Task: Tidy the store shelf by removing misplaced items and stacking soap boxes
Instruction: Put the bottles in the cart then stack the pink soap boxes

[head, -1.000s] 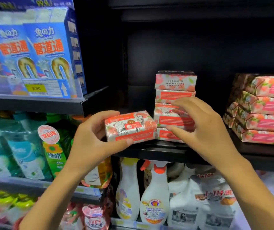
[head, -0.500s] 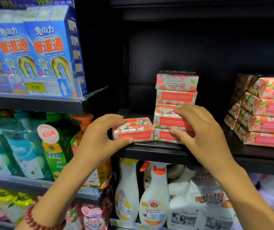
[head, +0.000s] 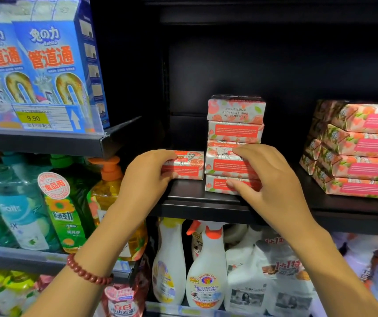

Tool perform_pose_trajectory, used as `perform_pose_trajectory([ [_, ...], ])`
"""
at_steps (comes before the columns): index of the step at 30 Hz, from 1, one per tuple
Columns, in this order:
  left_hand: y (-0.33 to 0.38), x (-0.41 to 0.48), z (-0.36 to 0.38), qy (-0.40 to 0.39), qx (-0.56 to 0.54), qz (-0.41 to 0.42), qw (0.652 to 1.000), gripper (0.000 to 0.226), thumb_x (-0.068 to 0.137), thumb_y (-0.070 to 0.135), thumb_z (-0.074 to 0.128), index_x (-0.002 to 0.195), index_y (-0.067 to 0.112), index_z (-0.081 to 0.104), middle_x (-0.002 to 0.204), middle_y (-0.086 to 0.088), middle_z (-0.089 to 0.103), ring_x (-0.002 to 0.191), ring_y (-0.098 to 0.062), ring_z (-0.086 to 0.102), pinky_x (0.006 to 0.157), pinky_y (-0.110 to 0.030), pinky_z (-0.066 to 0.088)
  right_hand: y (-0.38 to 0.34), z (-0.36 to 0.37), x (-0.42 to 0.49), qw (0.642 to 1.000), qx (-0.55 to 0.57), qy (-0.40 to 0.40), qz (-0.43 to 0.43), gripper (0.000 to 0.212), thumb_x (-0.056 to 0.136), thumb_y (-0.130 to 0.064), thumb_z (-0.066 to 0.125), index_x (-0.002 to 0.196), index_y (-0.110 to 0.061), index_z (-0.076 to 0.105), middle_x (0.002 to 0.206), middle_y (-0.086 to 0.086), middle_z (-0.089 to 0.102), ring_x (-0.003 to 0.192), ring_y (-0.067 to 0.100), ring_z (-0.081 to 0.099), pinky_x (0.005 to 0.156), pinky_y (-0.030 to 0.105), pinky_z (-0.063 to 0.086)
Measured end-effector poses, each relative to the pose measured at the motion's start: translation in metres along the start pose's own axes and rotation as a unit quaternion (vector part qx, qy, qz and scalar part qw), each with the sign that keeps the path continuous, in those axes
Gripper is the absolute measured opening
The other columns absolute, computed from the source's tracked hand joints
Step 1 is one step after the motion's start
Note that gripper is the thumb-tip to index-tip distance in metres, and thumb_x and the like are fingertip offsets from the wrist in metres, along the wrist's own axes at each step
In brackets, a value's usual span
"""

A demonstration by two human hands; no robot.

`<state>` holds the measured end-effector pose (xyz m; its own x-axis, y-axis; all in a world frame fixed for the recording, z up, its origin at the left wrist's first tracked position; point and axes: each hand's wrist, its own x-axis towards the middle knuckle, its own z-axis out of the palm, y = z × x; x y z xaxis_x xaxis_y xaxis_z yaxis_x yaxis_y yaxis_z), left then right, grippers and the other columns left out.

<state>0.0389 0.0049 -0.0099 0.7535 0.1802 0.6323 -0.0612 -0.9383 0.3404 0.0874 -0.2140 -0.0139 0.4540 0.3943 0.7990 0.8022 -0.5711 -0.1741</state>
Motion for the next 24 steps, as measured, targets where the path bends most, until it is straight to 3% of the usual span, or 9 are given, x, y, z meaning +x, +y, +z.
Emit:
perform_pose_trajectory([
  [4, 0.001, -0.002, 0.001, 0.005, -0.001, 0.000, 1.000, 0.049, 0.084, 0.022, 0.069, 0.130, 0.018, 0.055, 0.131, 0.000, 0.058, 0.122, -0.018, 0.051, 0.101, -0.029, 0.039, 0.000, 0.000, 0.001, 1.000, -0.007, 0.005, -0.015, 0.052, 0.078, -0.038, 0.065, 0.121, -0.009, 0.057, 0.121, 0.006, 0.059, 0.115, 0.011, 0.043, 0.099, 0.021, 0.034],
  [6, 0.003, -0.008, -0.002, 0.044, -0.027, 0.015, 0.999, 0.044, 0.084, 0.024, 0.069, 0.126, 0.016, 0.059, 0.125, -0.001, 0.061, 0.117, -0.017, 0.053, 0.096, -0.027, 0.040, 0.001, -0.001, 0.001, 0.999, -0.021, 0.014, -0.038, 0.047, 0.080, -0.034, 0.069, 0.118, -0.008, 0.058, 0.118, 0.007, 0.060, 0.113, 0.013, 0.045, 0.098, 0.017, 0.032],
  [8, 0.009, -0.013, -0.009, 0.111, -0.103, 0.024, 0.988, 0.031, 0.085, 0.025, 0.067, 0.115, 0.014, 0.065, 0.114, 0.000, 0.066, 0.108, -0.013, 0.059, 0.092, -0.026, 0.048, 0.003, -0.002, 0.000, 0.997, -0.036, 0.011, -0.070, 0.043, 0.084, -0.033, 0.062, 0.118, -0.007, 0.057, 0.117, 0.007, 0.060, 0.113, 0.016, 0.049, 0.100, 0.021, 0.035],
  [10, 0.020, -0.016, -0.021, 0.135, -0.187, 0.019, 0.973, 0.018, 0.088, 0.032, 0.064, 0.094, 0.016, 0.070, 0.091, 0.005, 0.070, 0.088, -0.006, 0.063, 0.076, -0.024, 0.053, 0.003, -0.005, -0.001, 0.995, -0.028, 0.020, -0.092, 0.041, 0.088, -0.032, 0.056, 0.119, -0.005, 0.056, 0.118, 0.008, 0.060, 0.114, 0.019, 0.051, 0.100, 0.029, 0.040],
  [12, 0.034, -0.015, -0.032, 0.082, -0.266, -0.022, 0.960, 0.039, 0.086, 0.051, 0.058, 0.077, 0.015, 0.070, 0.068, 0.004, 0.068, 0.066, -0.008, 0.064, 0.060, -0.024, 0.052, 0.000, -0.007, -0.003, 0.992, -0.019, 0.055, -0.113, 0.040, 0.090, -0.030, 0.055, 0.118, -0.002, 0.058, 0.118, 0.010, 0.061, 0.114, 0.020, 0.051, 0.100, 0.031, 0.041],
  [15, 0.053, -0.012, -0.040, -0.052, -0.343, -0.095, 0.933, 0.062, 0.068, 0.069, 0.048, 0.079, 0.011, 0.069, 0.061, -0.004, 0.069, 0.054, -0.013, 0.065, 0.048, -0.021, 0.048, -0.010, -0.008, -0.004, 0.979, -0.038, 0.112, -0.165, 0.035, 0.089, -0.022, 0.059, 0.114, 0.004, 0.061, 0.114, 0.016, 0.063, 0.113, 0.025, 0.053, 0.102, 0.034, 0.042],
  [19, 0.055, -0.011, -0.036, -0.107, -0.372, -0.131, 0.913, 0.054, 0.060, 0.061, 0.060, 0.089, 0.015, 0.067, 0.075, -0.002, 0.073, 0.066, -0.014, 0.071, 0.061, -0.024, 0.055, -0.016, -0.007, -0.004, 0.958, -0.064, 0.165, -0.226, 0.030, 0.092, -0.023, 0.062, 0.112, -0.001, 0.056, 0.107, 0.019, 0.066, 0.109, 0.027, 0.056, 0.101, 0.037, 0.043],
  [22, 0.053, -0.011, -0.032, -0.173, -0.456, -0.154, 0.859, 0.052, 0.061, 0.050, 0.073, 0.095, 0.012, 0.071, 0.092, -0.006, 0.074, 0.087, -0.022, 0.072, 0.082, -0.040, 0.056, -0.017, -0.005, -0.006, 0.950, -0.077, 0.176, -0.248, 0.033, 0.091, -0.028, 0.063, 0.111, -0.002, 0.054, 0.107, 0.018, 0.067, 0.110, 0.025, 0.056, 0.102, 0.036, 0.043],
  [24, 0.053, -0.013, -0.029, -0.144, -0.495, -0.147, 0.844, 0.048, 0.063, 0.041, 0.082, 0.099, 0.010, 0.070, 0.095, -0.007, 0.073, 0.091, -0.022, 0.071, 0.084, -0.043, 0.056, -0.016, -0.007, -0.007, 0.957, -0.078, 0.154, -0.235, 0.033, 0.092, -0.029, 0.061, 0.113, -0.005, 0.053, 0.112, 0.017, 0.065, 0.113, 0.025, 0.054, 0.102, 0.036, 0.043],
])
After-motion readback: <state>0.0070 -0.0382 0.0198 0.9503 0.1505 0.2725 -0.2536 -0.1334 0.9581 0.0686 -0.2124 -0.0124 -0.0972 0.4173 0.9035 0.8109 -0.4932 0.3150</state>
